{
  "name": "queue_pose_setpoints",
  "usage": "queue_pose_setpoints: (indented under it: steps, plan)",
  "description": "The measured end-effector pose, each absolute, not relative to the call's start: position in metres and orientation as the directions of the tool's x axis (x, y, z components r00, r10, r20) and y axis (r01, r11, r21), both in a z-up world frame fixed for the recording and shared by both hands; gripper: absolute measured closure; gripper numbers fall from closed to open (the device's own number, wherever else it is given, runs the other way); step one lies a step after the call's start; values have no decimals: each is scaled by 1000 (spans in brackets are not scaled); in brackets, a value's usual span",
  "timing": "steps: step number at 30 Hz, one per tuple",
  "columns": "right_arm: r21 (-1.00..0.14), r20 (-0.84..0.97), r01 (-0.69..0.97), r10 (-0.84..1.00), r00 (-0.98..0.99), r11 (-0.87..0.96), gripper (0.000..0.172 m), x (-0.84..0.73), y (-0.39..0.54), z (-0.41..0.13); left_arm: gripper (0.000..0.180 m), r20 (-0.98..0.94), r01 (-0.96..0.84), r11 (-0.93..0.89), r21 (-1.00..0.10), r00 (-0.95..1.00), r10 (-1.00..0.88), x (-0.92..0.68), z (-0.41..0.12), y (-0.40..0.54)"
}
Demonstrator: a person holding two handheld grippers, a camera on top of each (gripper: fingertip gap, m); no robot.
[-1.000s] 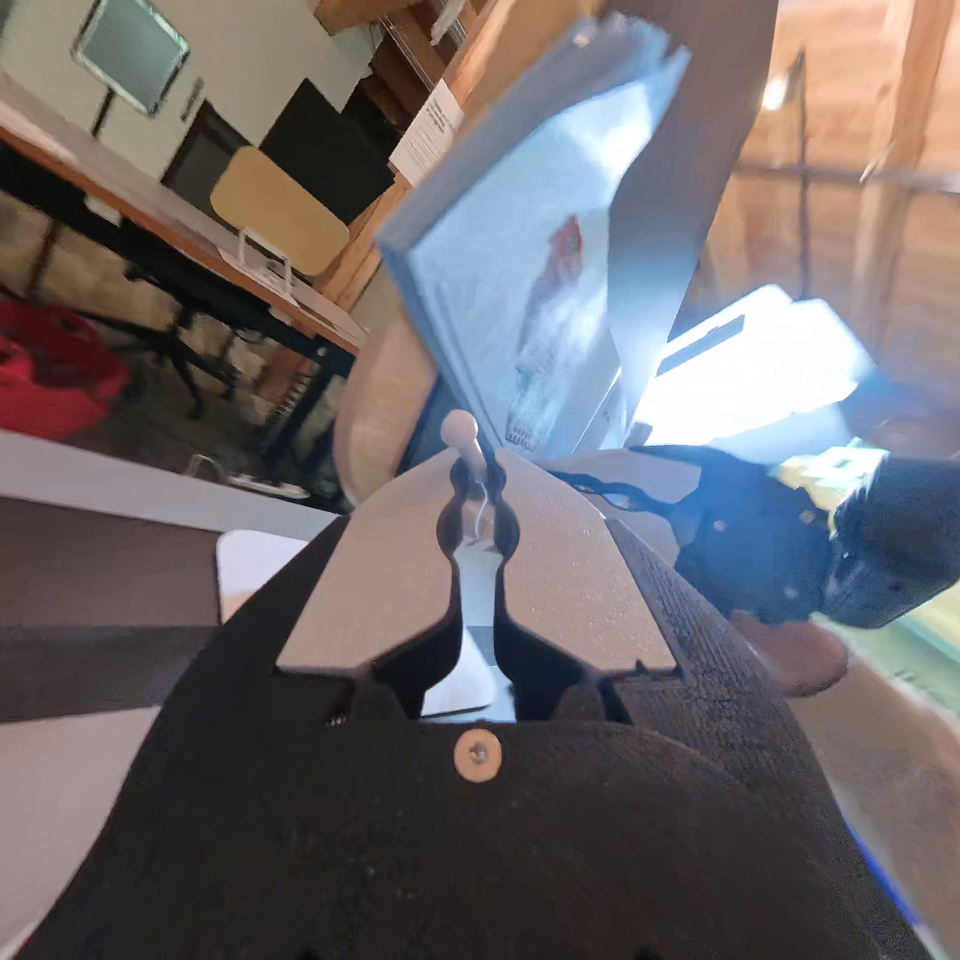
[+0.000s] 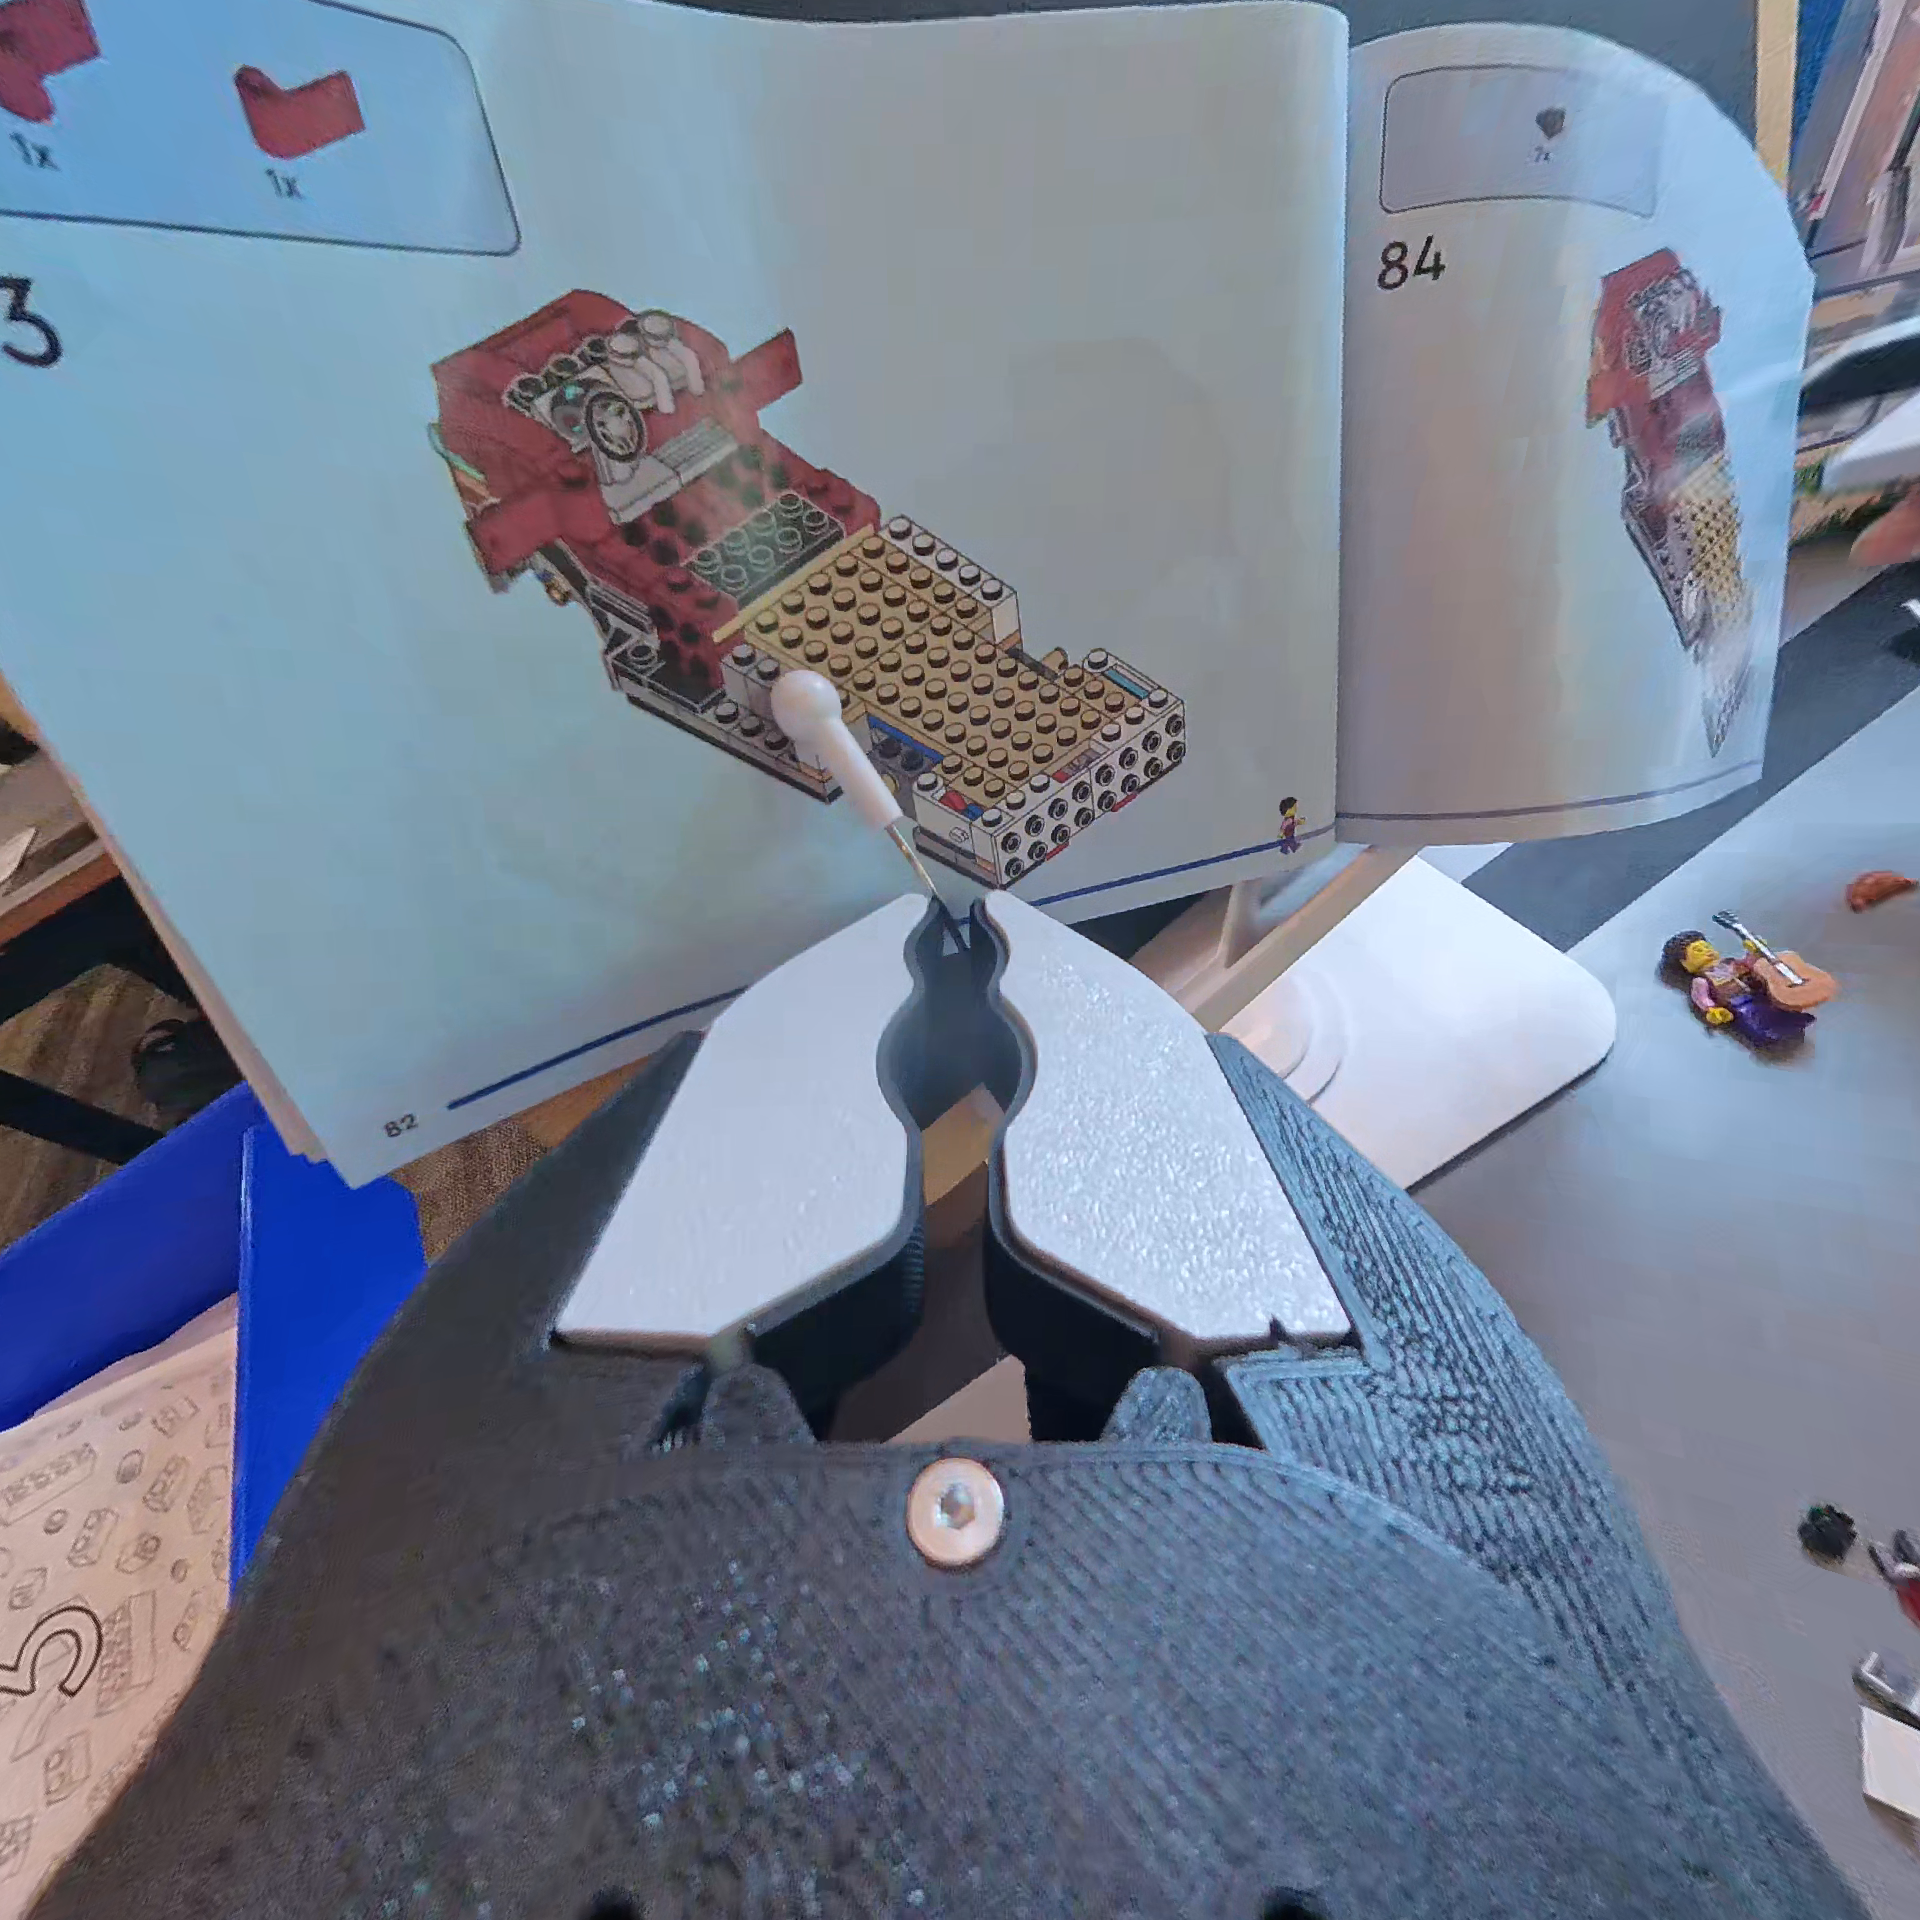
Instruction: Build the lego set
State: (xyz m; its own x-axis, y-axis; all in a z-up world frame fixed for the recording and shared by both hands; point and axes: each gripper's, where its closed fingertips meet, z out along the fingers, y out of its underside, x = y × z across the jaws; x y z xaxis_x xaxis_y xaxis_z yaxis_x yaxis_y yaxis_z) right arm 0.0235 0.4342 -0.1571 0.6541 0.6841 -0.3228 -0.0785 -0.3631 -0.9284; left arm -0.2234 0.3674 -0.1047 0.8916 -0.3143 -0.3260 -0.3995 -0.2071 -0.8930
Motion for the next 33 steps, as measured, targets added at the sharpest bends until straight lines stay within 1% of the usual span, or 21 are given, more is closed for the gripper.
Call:
queue_pose_setpoints:
  steps: [1, 3, 4, 5, 7, 9, 10, 12, 14, 16, 18, 21, 24, 26, 28, 31, 33]
  plan:
    - [-896, -403, -103, 692, 599, -433, 82, 22, 432, -169, 175, -336, -408, -206, -889, 889, -311, -223, -104, 368]
    - [-874, -464, -131, 722, 513, -468, 84, 16, 428, -178, 175, -346, -418, -206, -885, 886, -309, -221, -104, 368]
    - [-860, -496, -138, 743, 450, -491, 87, 9, 423, -180, 176, -344, -417, -208, -885, 886, -312, -220, -104, 369]
    - [-843, -531, -146, 759, 377, -518, 95, 1, 418, -180, 176, -344, -418, -212, -883, 886, -313, -220, -104, 369]
    - [-834, -550, -149, 784, 289, -531, 128, -7, 409, -176, 175, -349, -426, -220, -878, 883, -314, -220, -104, 369]
    - [-869, -494, -166, 806, 326, -465, 163, 2, 412, -166, 175, -360, -436, -220, -873, 879, -314, -220, -104, 368]
    - [-881, -473, -176, 809, 350, -439, 168, 9, 414, -158, 175, -363, -438, -219, -872, 878, -312, -221, -104, 368]
    - [-927, -371, -122, 829, 418, -353, 169, 19, 414, -143, 175, -357, -433, -215, -875, 879, -316, -220, -104, 368]
    - [-972, -210, -15, 840, 500, -234, 169, 23, 418, -124, 176, -357, -434, -211, -876, 877, -322, -218, -103, 368]
    - [-986, -72, 87, 834, 547, -142, 168, 21, 425, -101, 176, -371, -445, -205, -871, 873, -316, -217, -103, 368]
    - [-981, 14, 169, 826, 564, -99, 168, 14, 432, -80, 175, -382, -451, -203, -869, 872, -305, -216, -103, 367]
    - [-948, 90, 299, 808, 583, -110, 168, 7, 441, -78, 175, -379, -443, -205, -873, 880, -286, -219, -103, 366]
    - [-948, 143, 311, 781, 608, -69, 166, 5, 441, -88, 174, -364, -426, -203, -882, 887, -282, -222, -103, 365]
    - [-944, 176, 326, 755, 631, -53, 158, 7, 443, -96, 174, -366, -428, -201, -881, 887, -282, -223, -103, 364]
    - [-949, 187, 314, 732, 655, -39, 155, 11, 444, -98, 173, -377, -435, -199, -878, 885, -274, -225, -103, 364]
    - [-949, 174, 306, 693, 700, -71, 142, 21, 444, -104, 173, -375, -433, -194, -880, 885, -275, -224, -103, 363]
    - [-965, 152, 254, 638, 755, -70, 130, 30, 441, -97, 173, -377, -434, -189, -881, 885, -273, -224, -103, 363]
